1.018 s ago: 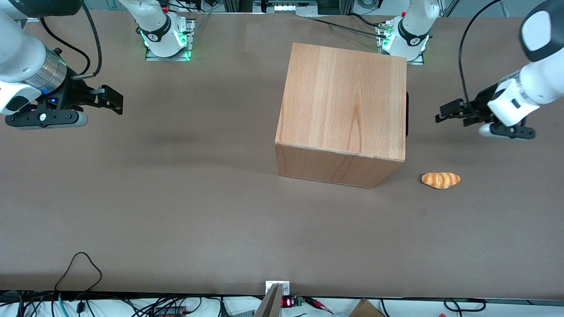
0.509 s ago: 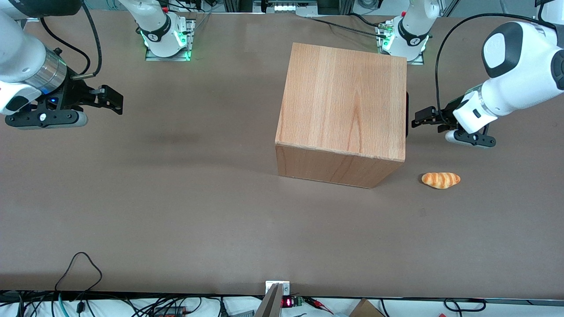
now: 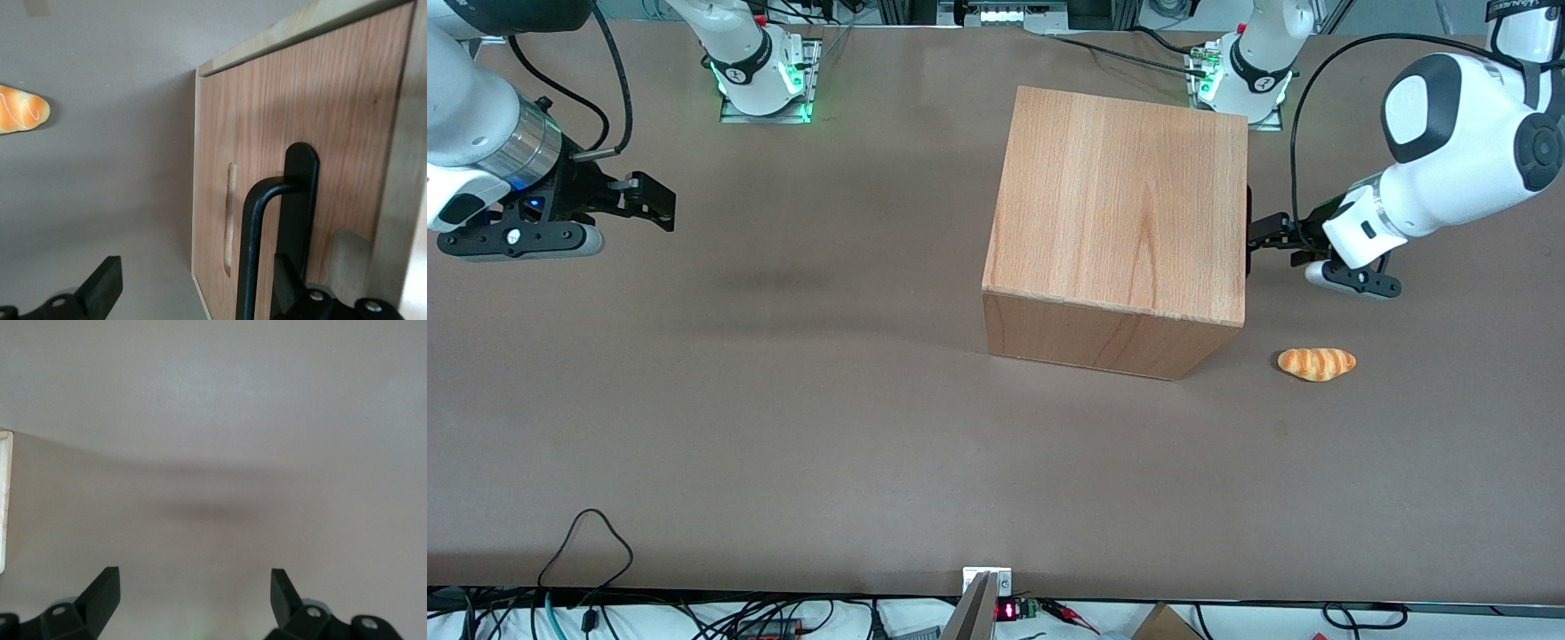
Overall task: Open top drawer with left arm
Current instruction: 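Move the open left gripper to the black drawer handle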
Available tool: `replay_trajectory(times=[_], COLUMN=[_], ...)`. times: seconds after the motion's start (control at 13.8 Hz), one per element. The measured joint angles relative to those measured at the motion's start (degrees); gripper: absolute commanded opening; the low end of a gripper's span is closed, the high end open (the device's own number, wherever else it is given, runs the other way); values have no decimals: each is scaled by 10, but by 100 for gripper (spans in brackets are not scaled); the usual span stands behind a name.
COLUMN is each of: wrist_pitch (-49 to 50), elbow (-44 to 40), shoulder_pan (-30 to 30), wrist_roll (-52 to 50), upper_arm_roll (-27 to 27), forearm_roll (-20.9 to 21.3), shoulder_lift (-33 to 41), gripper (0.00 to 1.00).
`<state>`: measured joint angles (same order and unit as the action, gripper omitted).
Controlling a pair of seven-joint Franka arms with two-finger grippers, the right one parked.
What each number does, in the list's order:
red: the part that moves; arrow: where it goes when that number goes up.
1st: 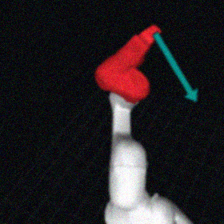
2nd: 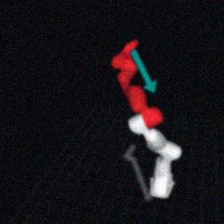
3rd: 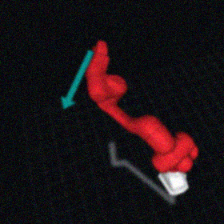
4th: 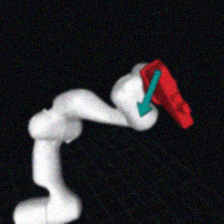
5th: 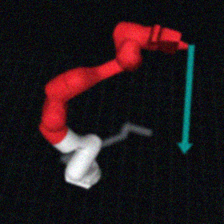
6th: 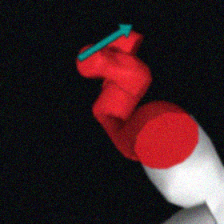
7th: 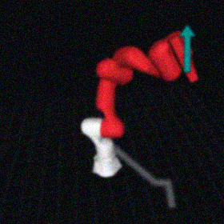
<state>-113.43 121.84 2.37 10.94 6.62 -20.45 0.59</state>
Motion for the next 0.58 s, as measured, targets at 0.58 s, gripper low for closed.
replay_trajectory(times=[0.58], wrist_pitch=[-7], elbow=[12], shoulder_pan=[2], wrist_roll=[26], upper_arm_roll=[0], forearm_roll=[0], shoulder_lift=[-16], gripper=[100])
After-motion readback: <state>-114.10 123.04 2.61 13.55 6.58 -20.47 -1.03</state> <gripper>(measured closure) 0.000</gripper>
